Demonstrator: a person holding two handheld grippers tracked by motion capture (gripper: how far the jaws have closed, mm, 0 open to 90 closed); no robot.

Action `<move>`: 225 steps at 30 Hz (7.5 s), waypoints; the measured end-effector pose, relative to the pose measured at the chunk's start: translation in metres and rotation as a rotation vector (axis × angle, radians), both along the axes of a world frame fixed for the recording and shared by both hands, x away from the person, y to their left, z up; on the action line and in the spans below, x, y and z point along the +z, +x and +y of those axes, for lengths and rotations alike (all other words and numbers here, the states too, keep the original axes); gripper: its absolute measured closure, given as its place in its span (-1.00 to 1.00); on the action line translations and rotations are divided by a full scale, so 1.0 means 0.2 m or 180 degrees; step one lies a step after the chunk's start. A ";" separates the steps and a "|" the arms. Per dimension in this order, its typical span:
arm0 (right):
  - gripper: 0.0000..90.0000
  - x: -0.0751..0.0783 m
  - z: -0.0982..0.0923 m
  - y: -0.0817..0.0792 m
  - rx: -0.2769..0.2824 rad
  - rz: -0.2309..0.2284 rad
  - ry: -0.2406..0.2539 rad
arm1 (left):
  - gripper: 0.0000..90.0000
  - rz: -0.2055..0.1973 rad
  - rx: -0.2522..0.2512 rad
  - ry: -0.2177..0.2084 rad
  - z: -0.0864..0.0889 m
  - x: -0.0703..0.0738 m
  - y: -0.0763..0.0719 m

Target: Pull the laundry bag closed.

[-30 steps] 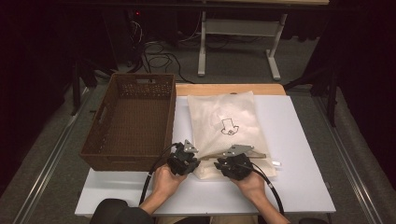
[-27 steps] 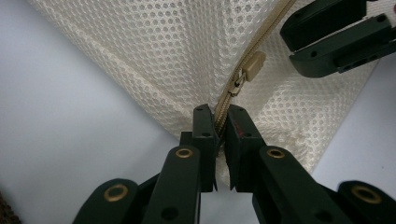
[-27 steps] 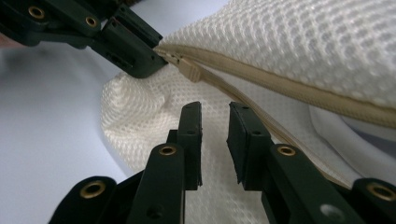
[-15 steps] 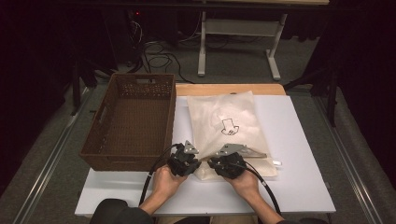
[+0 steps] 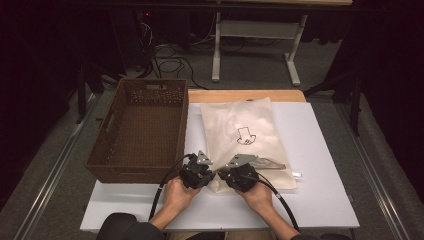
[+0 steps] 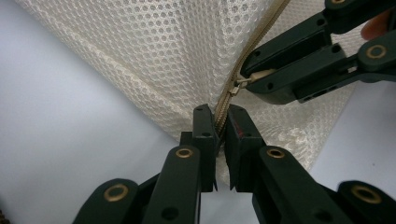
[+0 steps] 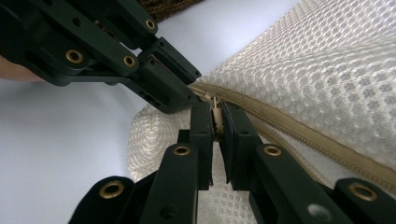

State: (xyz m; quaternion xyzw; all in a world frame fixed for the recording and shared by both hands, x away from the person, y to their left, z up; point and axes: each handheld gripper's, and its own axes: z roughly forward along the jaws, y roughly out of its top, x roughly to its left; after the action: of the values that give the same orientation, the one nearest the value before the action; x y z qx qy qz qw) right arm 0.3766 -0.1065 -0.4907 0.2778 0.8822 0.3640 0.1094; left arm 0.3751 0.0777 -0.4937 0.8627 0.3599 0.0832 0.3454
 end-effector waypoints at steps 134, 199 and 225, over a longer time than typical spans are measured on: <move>0.95 0.08 -0.46 -0.01 -0.0497 0.0150 -0.0363 | 0.84 0.0119 0.0103 0.0061 0.02 -0.05 0.02; 0.95 0.12 -0.61 -0.02 -0.0657 0.0104 -0.0390 | 0.84 0.0133 0.0138 0.0016 0.03 -0.06 0.02; 0.95 0.12 -0.69 -0.02 -0.0764 0.0115 -0.0398 | 0.84 0.0145 0.0133 -0.0015 0.03 -0.06 0.02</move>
State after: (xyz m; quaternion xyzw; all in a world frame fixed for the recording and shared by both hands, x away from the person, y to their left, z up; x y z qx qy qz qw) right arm 0.3718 -0.2447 -0.4663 0.3806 0.8654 0.2876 0.1534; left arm 0.3791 0.0835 -0.5062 0.8559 0.3857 0.0699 0.3373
